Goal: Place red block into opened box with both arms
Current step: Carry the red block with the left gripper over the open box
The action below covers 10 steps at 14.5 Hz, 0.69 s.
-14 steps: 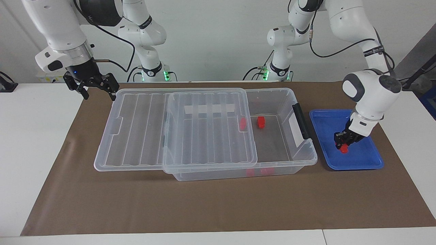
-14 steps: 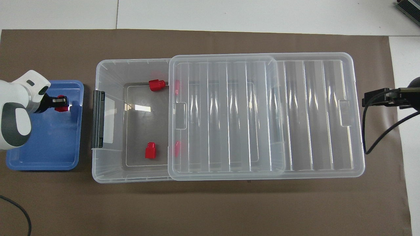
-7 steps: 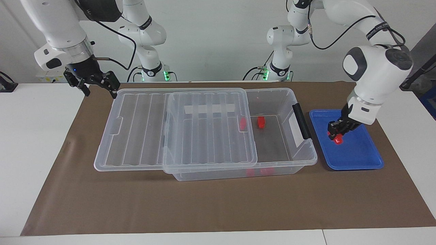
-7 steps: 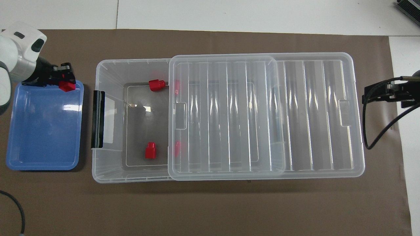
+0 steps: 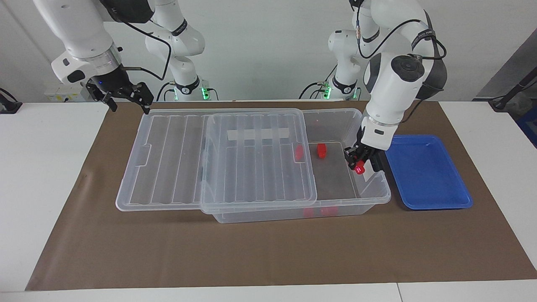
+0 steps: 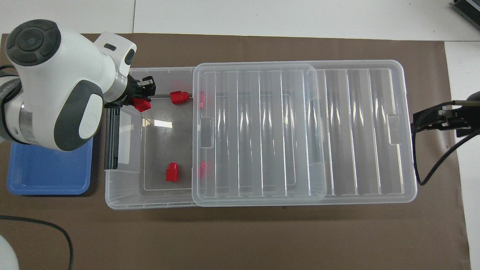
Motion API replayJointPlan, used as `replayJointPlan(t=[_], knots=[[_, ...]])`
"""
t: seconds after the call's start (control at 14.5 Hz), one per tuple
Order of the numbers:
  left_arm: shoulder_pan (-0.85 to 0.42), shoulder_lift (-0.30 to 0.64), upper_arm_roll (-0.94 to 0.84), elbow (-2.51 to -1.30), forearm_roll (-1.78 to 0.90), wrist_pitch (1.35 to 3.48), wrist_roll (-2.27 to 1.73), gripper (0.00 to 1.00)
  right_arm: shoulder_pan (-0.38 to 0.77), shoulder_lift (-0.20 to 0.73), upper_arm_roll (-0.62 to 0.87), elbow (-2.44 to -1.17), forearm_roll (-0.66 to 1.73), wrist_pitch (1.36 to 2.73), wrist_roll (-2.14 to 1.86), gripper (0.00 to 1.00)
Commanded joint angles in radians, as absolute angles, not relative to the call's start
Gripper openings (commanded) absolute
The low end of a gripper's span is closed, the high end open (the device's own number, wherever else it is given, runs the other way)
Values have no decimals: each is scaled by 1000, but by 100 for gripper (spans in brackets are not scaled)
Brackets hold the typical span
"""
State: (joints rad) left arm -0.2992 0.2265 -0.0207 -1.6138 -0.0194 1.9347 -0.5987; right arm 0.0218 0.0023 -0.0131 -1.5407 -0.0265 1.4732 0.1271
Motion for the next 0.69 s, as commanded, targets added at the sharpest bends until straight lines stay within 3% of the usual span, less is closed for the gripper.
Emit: replayJointPlan(t=[0.0, 0.21, 0.62], knots=[[-328, 174, -8, -1747, 3, 2056, -617, 0, 14, -25, -9, -1575, -15, 1491, 147, 100], [-333, 120, -8, -1900, 3, 2196, -614, 0, 8, -25, -11, -1575, -14, 1491, 138, 100], [-314, 115, -2, -2023, 3, 2339, -549, 0, 8, -25, -11, -1575, -14, 1491, 138, 100]])
